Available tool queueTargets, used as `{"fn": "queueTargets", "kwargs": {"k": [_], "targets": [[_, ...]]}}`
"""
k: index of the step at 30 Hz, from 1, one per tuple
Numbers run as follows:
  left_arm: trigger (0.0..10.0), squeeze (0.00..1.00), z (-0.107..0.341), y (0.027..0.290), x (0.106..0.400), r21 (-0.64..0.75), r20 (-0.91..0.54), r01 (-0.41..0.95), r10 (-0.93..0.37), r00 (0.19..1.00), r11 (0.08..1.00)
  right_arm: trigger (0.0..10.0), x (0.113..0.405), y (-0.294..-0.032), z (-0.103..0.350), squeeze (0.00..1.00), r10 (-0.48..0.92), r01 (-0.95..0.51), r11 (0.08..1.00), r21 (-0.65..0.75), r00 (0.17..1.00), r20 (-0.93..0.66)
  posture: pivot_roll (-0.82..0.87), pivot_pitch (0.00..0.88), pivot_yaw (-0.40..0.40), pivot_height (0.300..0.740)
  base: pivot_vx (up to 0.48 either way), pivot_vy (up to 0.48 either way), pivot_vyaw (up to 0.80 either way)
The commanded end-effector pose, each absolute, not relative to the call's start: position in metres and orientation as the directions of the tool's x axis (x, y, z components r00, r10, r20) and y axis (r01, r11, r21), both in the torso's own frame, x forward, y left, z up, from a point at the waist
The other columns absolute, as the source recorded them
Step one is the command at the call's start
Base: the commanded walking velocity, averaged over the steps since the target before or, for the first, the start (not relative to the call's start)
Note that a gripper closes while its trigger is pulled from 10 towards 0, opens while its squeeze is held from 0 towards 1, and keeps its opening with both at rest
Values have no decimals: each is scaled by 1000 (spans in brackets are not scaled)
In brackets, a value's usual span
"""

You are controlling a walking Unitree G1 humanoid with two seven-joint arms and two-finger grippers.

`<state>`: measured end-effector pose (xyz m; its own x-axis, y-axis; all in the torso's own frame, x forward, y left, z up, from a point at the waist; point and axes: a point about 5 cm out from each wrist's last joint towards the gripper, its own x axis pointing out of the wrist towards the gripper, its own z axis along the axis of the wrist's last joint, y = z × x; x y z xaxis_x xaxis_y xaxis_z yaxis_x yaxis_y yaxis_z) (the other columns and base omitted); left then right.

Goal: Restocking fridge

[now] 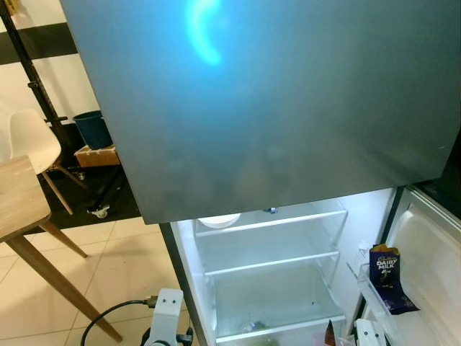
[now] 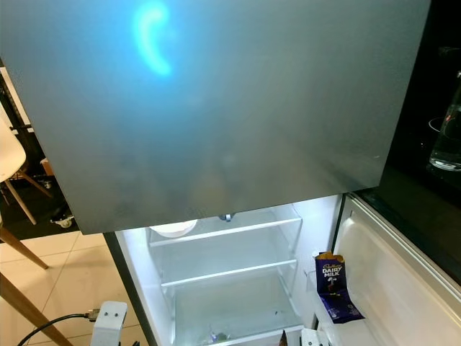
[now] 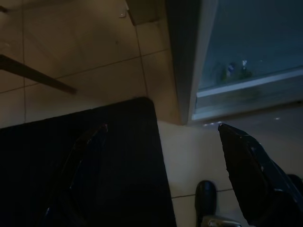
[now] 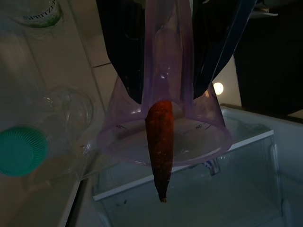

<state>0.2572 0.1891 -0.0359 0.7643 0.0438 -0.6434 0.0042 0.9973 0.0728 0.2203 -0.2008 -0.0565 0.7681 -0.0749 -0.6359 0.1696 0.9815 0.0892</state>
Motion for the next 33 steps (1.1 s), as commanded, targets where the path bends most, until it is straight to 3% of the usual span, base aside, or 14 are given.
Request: {"fn": "queueTargets", "kwargs": {"k": [1,16,22,33], "targets": [[10000,0,-35,196,257,82,-646,7,48,762,997,10000,226,-202,-51,0,-96,194,975,104,801,-590,-41,0,74,740,0,0,0],[10000,0,-28,191,267,52,-619,-12,42,784,999,10000,238,-199,-46,0,-54,153,982,112,793,-607,-64,36,46,740,0,0,0],[10000,0,-33,197,259,70,-636,-47,81,768,996,10000,230,-202,-50,0,-60,137,988,77,781,-622,-77,59,55,740,0,0,0],[10000,0,-35,193,257,82,-653,35,27,757,996,10000,225,-208,-50,0,-79,157,984,79,800,-594,-67,70,55,740,0,0,0]]}}
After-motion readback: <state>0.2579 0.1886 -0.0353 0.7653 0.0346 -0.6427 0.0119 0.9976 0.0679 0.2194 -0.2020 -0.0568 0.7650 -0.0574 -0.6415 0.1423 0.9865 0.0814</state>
